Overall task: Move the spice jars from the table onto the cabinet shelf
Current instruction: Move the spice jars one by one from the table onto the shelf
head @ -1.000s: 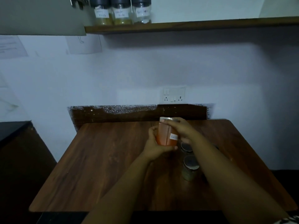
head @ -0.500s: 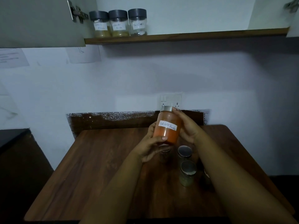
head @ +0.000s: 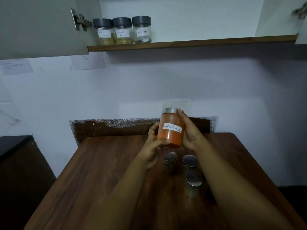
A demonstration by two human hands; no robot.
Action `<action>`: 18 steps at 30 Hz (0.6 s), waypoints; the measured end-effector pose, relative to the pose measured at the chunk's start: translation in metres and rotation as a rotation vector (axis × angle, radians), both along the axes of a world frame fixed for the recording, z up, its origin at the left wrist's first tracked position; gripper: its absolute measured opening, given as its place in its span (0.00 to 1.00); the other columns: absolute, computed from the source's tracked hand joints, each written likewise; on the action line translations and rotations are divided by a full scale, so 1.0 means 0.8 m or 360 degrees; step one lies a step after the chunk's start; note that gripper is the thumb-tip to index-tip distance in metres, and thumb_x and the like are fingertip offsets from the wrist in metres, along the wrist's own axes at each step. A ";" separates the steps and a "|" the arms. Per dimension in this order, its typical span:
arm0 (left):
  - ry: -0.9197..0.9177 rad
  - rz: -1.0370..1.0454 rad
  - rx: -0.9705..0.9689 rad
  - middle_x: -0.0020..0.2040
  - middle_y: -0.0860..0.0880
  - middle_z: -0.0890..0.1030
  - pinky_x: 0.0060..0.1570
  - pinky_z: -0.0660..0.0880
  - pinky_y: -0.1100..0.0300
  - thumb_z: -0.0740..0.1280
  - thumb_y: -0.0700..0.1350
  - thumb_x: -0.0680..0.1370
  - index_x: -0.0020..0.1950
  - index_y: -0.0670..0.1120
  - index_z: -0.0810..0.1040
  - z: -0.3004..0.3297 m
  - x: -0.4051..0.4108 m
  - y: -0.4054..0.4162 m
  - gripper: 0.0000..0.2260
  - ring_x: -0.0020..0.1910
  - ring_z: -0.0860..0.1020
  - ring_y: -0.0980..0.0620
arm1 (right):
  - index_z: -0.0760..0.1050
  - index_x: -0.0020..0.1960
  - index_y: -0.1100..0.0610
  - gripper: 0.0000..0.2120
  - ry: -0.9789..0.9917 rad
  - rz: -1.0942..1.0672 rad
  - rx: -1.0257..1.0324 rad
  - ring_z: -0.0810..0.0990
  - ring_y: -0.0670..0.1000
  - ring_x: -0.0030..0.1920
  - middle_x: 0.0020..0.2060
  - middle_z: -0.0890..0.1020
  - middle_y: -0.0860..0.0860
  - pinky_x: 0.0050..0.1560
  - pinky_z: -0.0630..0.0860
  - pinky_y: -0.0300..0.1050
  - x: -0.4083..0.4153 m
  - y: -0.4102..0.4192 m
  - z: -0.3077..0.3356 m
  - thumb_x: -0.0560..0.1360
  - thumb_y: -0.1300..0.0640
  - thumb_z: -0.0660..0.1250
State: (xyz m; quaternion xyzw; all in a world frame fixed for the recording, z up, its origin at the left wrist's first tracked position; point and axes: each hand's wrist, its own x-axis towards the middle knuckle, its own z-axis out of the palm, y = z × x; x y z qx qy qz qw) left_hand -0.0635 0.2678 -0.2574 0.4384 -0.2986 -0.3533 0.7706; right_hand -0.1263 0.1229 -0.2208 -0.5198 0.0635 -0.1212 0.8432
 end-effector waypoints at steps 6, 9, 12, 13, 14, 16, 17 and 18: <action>0.0042 0.0175 -0.0116 0.64 0.42 0.74 0.51 0.79 0.47 0.74 0.42 0.65 0.69 0.54 0.63 0.009 0.028 -0.013 0.36 0.58 0.80 0.43 | 0.64 0.75 0.47 0.44 -0.0177 0.0162 -0.0199 0.76 0.61 0.65 0.65 0.77 0.59 0.65 0.72 0.62 0.010 -0.011 -0.016 0.64 0.53 0.80; -0.0177 0.0141 -0.0023 0.65 0.46 0.74 0.55 0.78 0.50 0.75 0.38 0.68 0.71 0.58 0.63 0.022 0.052 -0.019 0.37 0.61 0.79 0.46 | 0.61 0.76 0.45 0.43 -0.0199 0.0070 -0.0314 0.78 0.59 0.64 0.63 0.79 0.57 0.63 0.75 0.59 0.027 -0.021 -0.009 0.67 0.66 0.76; -0.0401 0.0159 0.0068 0.66 0.48 0.73 0.57 0.78 0.52 0.75 0.39 0.70 0.72 0.62 0.64 0.038 0.080 -0.019 0.37 0.63 0.78 0.49 | 0.63 0.75 0.43 0.48 -0.0254 0.0028 -0.0355 0.79 0.57 0.62 0.62 0.80 0.55 0.56 0.79 0.54 0.047 -0.032 0.009 0.62 0.67 0.78; -0.0475 0.0181 0.0088 0.66 0.48 0.73 0.57 0.78 0.54 0.76 0.41 0.70 0.72 0.63 0.65 0.045 0.090 -0.018 0.36 0.62 0.78 0.51 | 0.63 0.74 0.42 0.48 -0.0259 0.0029 -0.0377 0.79 0.57 0.62 0.63 0.80 0.55 0.55 0.79 0.53 0.054 -0.035 0.016 0.61 0.65 0.79; -0.0546 0.0208 0.0104 0.65 0.50 0.74 0.56 0.78 0.55 0.77 0.43 0.70 0.71 0.64 0.65 0.052 0.099 -0.018 0.36 0.61 0.78 0.53 | 0.64 0.74 0.41 0.49 -0.0256 0.0019 -0.0409 0.79 0.57 0.63 0.64 0.79 0.54 0.56 0.79 0.53 0.063 -0.038 0.024 0.60 0.64 0.80; -0.0638 0.0263 0.0125 0.65 0.53 0.74 0.57 0.79 0.54 0.78 0.47 0.68 0.71 0.66 0.64 0.067 0.118 -0.021 0.37 0.61 0.78 0.54 | 0.64 0.74 0.39 0.50 -0.0256 -0.0031 -0.0488 0.77 0.57 0.64 0.65 0.78 0.53 0.59 0.78 0.56 0.080 -0.042 0.040 0.59 0.61 0.82; -0.0661 0.0287 0.0120 0.65 0.53 0.74 0.58 0.78 0.53 0.78 0.48 0.68 0.71 0.67 0.63 0.075 0.127 -0.024 0.38 0.62 0.77 0.54 | 0.64 0.73 0.39 0.49 -0.0269 -0.0059 -0.0521 0.77 0.57 0.65 0.65 0.77 0.52 0.60 0.78 0.57 0.088 -0.044 0.050 0.59 0.60 0.82; -0.0694 0.0308 0.0111 0.66 0.54 0.73 0.58 0.79 0.52 0.78 0.50 0.67 0.71 0.68 0.62 0.083 0.137 -0.026 0.39 0.63 0.76 0.53 | 0.65 0.72 0.38 0.48 -0.0285 -0.0081 -0.0557 0.77 0.56 0.65 0.65 0.77 0.52 0.61 0.77 0.57 0.097 -0.046 0.059 0.59 0.60 0.82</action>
